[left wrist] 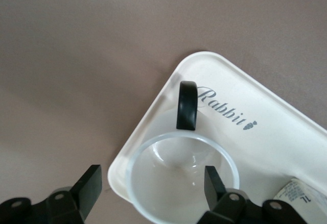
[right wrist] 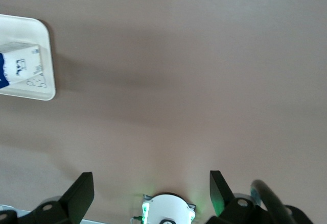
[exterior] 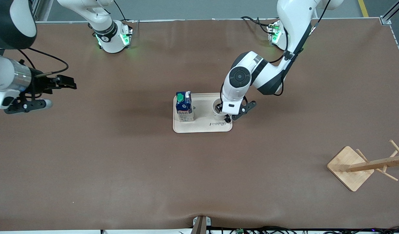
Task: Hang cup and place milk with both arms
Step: 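Grasp the mug rim with the left gripper while the right gripper approaches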
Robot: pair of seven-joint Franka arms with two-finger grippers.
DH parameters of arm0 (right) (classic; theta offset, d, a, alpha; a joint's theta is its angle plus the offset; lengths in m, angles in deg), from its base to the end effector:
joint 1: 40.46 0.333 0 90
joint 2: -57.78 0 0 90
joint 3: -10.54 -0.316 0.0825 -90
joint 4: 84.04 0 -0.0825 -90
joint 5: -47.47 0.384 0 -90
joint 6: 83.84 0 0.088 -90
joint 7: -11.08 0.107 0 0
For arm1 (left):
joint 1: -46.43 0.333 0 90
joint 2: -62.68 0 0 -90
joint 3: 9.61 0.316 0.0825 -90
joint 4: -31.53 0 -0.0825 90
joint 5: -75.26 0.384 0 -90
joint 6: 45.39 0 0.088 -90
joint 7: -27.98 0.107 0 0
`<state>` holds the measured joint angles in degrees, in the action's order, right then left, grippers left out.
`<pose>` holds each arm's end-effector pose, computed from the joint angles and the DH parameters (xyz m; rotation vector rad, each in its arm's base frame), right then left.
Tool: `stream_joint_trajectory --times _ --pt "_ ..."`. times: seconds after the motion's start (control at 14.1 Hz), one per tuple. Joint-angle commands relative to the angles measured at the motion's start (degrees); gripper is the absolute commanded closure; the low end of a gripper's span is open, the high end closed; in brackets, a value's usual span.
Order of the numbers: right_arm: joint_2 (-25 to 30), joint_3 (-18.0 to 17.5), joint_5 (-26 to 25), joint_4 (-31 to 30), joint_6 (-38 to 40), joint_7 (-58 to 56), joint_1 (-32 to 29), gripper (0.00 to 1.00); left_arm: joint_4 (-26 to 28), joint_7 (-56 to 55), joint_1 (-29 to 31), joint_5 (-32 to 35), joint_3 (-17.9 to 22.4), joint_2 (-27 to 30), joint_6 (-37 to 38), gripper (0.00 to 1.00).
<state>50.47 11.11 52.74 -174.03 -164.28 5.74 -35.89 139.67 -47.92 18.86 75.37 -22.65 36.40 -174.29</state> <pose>0.5645 0.0508 0.5415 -3.0046 -0.2481 0.4451 0.4783 -0.4007 0.2618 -2.9605 -0.9699 0.2016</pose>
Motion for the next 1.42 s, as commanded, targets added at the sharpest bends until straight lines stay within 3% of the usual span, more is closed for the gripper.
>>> stream_joint_trajectory --times 0.0,0.28,0.64,1.14,1.35 --pt "0.19 0.13 1.41 -0.27 -3.30 4.88 3.93 0.00 0.58 -3.37 -1.51 0.34 0.47 -1.31 -2.85 0.18" --pt "0.10 0.13 1.41 -0.27 -7.79 15.34 11.75 0.00 0.84 -4.26 -1.87 0.34 0.47 -2.37 -3.03 0.38" --pt "-0.78 0.22 1.15 -0.19 -11.40 24.57 17.73 0.00 0.49 -3.38 -1.52 0.42 0.47 -2.37 -3.12 1.00" --pt "-4.29 0.22 1.41 -0.27 -18.50 38.29 25.56 0.00 -0.91 -2.42 -0.38 4.20 0.82 4.91 2.58 1.00" --pt "-7.98 0.13 4.20 -0.27 -24.74 38.83 28.72 0.00 -1.71 7.13 3.04 4.47 0.74 9.30 6.54 1.00"
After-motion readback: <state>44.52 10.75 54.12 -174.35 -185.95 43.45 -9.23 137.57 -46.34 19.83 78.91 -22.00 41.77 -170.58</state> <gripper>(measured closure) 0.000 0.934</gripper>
